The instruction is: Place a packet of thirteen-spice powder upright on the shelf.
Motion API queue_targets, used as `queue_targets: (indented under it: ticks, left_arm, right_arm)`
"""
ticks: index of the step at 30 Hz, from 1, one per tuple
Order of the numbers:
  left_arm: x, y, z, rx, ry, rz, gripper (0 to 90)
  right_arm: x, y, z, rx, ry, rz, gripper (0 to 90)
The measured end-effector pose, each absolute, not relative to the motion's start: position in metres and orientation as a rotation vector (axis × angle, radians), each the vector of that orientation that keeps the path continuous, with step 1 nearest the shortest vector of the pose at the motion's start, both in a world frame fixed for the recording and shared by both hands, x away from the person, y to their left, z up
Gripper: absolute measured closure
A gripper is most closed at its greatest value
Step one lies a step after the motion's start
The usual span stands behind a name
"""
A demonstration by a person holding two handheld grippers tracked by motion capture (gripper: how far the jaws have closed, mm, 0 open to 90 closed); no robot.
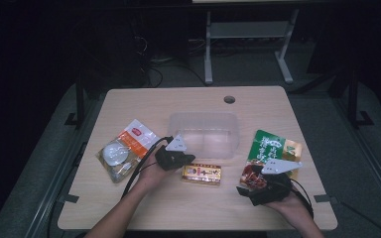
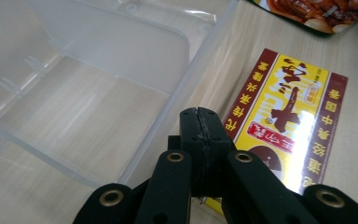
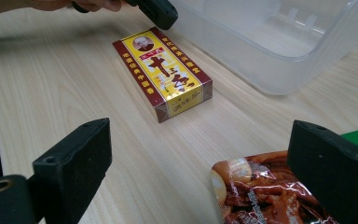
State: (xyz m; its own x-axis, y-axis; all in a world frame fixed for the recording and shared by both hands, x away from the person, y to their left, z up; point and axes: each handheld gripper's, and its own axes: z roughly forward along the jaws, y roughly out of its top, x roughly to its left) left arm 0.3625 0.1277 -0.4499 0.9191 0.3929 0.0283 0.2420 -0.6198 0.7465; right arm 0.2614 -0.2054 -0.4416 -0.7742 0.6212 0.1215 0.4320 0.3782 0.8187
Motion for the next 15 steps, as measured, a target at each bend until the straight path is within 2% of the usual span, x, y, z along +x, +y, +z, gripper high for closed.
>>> queue_targets:
  ticks: [15]
  left_arm:
    - [0.3564, 0.1337, -0.4515, 2.29, 0.472, 0.199, 89.7]
  right_arm:
    - [0.2604, -0.2066, -0.441, 0.948, 2.413, 1.346, 6.4]
